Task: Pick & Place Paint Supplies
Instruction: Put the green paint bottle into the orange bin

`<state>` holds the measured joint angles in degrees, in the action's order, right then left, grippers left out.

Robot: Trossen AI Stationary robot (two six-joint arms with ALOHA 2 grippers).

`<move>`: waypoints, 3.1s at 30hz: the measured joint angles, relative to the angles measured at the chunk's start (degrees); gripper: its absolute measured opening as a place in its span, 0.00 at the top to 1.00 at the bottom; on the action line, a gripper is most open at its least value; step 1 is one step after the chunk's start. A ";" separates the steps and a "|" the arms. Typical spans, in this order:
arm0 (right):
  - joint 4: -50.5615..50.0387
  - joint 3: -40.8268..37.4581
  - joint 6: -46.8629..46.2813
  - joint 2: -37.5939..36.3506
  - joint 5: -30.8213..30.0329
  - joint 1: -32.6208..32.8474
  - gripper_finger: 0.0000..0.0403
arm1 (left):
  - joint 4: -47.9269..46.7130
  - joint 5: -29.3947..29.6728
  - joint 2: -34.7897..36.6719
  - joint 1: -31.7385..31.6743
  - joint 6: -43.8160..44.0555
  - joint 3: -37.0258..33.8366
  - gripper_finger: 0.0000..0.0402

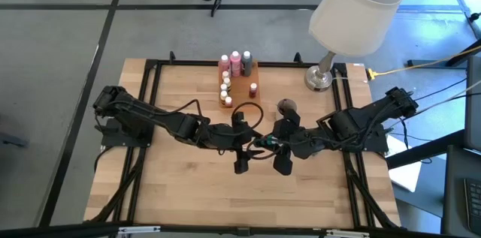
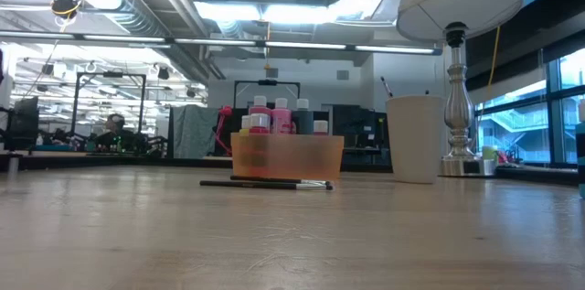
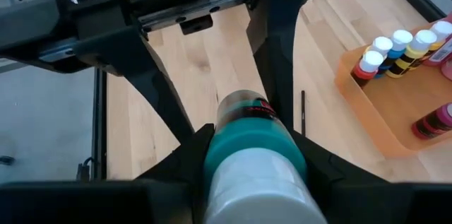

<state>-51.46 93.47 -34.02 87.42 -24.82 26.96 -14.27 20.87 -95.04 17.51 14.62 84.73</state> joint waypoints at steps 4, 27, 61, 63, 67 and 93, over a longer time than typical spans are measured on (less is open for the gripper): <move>0.49 0.00 0.00 0.00 0.45 -0.05 0.67 | 0.40 -0.42 0.00 -0.03 -0.87 0.00 0.42; 2.53 0.00 0.05 0.00 3.84 -1.14 0.57 | 0.29 -2.69 0.00 -0.47 -5.30 0.00 0.69; -2.71 0.02 -3.43 -7.39 10.54 -1.47 0.44 | -1.74 -2.53 -0.04 0.07 -4.30 0.00 0.70; -2.67 0.02 -3.19 -7.39 10.68 -1.69 0.44 | -1.44 -2.54 -0.04 0.07 -4.34 0.00 0.70; -2.56 0.02 -2.79 -7.31 12.25 -2.40 0.44 | -0.76 -2.48 -0.04 -0.03 -4.43 0.00 0.70; -0.85 0.02 1.91 -6.21 14.80 -3.72 0.67 | -0.84 -0.53 -0.02 -0.06 -4.56 0.00 0.70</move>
<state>-52.31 93.49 -32.11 81.21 -10.02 23.24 -15.11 20.34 -95.07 17.45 10.06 84.73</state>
